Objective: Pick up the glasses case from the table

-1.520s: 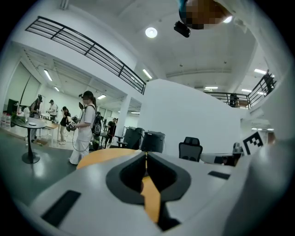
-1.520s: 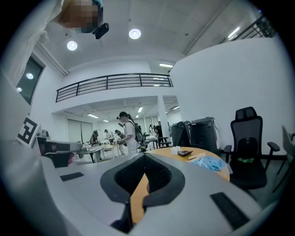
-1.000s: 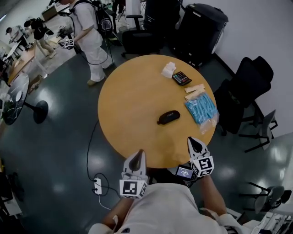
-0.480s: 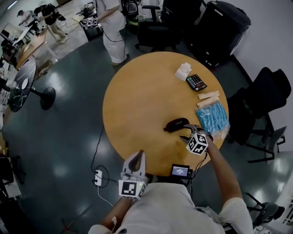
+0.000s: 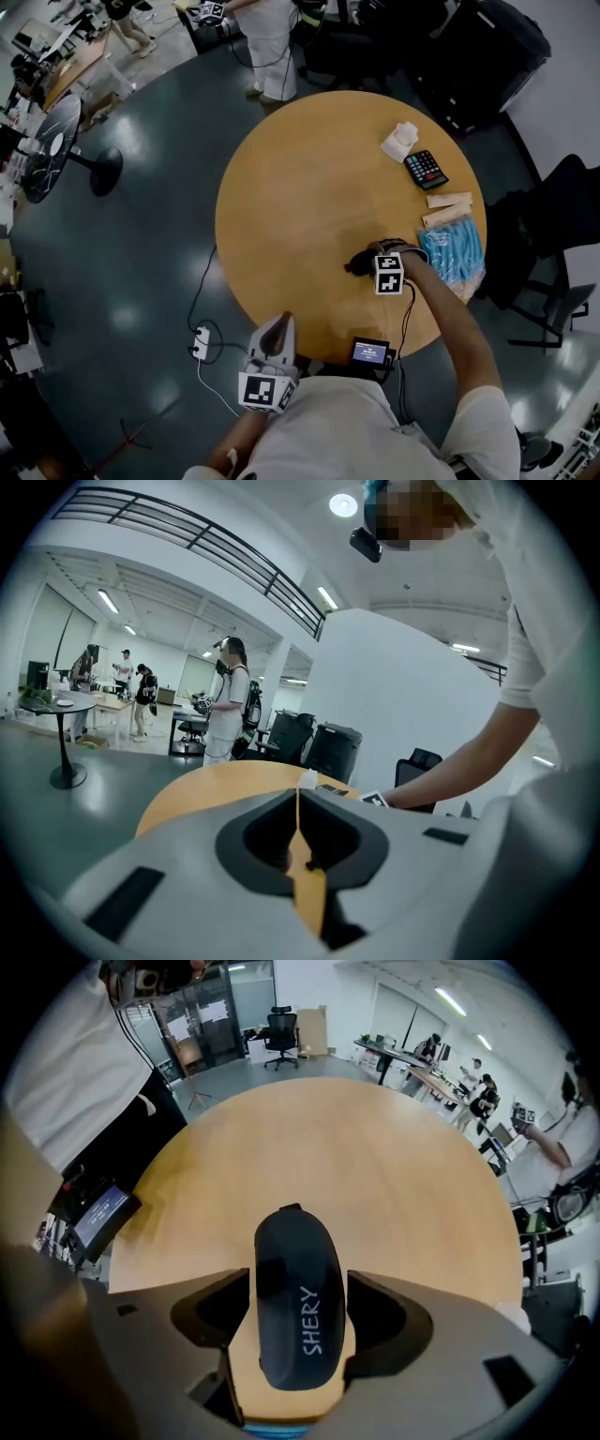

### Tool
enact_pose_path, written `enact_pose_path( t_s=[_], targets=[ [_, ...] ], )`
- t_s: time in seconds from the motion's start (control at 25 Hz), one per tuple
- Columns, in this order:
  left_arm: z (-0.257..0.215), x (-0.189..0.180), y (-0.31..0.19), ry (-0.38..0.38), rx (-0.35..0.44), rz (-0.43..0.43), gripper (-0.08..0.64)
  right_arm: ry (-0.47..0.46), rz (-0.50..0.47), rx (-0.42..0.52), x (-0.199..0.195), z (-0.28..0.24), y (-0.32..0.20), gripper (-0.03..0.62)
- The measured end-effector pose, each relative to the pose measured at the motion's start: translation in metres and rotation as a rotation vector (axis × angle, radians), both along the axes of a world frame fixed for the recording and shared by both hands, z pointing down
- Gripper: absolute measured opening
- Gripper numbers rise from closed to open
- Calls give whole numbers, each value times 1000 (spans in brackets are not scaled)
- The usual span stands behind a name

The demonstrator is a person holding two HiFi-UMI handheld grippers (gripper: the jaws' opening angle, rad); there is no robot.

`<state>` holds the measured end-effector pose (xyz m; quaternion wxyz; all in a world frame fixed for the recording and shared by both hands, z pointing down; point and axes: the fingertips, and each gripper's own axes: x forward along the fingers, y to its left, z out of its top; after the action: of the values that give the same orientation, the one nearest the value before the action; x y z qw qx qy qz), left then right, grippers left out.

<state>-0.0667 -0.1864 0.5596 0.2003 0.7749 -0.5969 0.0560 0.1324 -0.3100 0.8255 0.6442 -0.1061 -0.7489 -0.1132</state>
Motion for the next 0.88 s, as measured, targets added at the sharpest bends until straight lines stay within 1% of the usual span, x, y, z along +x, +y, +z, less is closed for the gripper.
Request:
enact_pose_path(
  t_s=[0.16,0.28,0.36,0.48,0.56,0.64,0.68,0.76,0.84,0.88],
  targets=[
    [1,-3,2,-12,-17,-2,14,44,-56,-38,-3,17,3,312],
    [0,-7,4,-7,-23,-13,14,42,-55,-60,-6,16,2,314],
    [1,-7,5,4,-27,-21,14,29,-48,-48,-7,15,2,314],
    [-4,-5,5,-5,-10,-9,14,-13,10,-7,-8,10,2,316],
    [-10,-4,4,-12,14,1,12,-81,93,35,-10,-5,-2,316],
    [-14,-2,1,-12,35,14,14,-208,231,84,-15,-37,-9,314],
    [-17,-1,-2,-9,45,18,14,-299,322,106,-17,-60,-13,314],
    [-24,3,-7,-7,75,27,12,-526,531,152,-17,-119,-20,314],
    [-33,5,-12,-14,118,35,12,-793,736,223,-8,-192,-20,314],
    [-39,6,-16,-17,141,39,14,-928,823,270,-2,-229,-16,314]
  ],
)
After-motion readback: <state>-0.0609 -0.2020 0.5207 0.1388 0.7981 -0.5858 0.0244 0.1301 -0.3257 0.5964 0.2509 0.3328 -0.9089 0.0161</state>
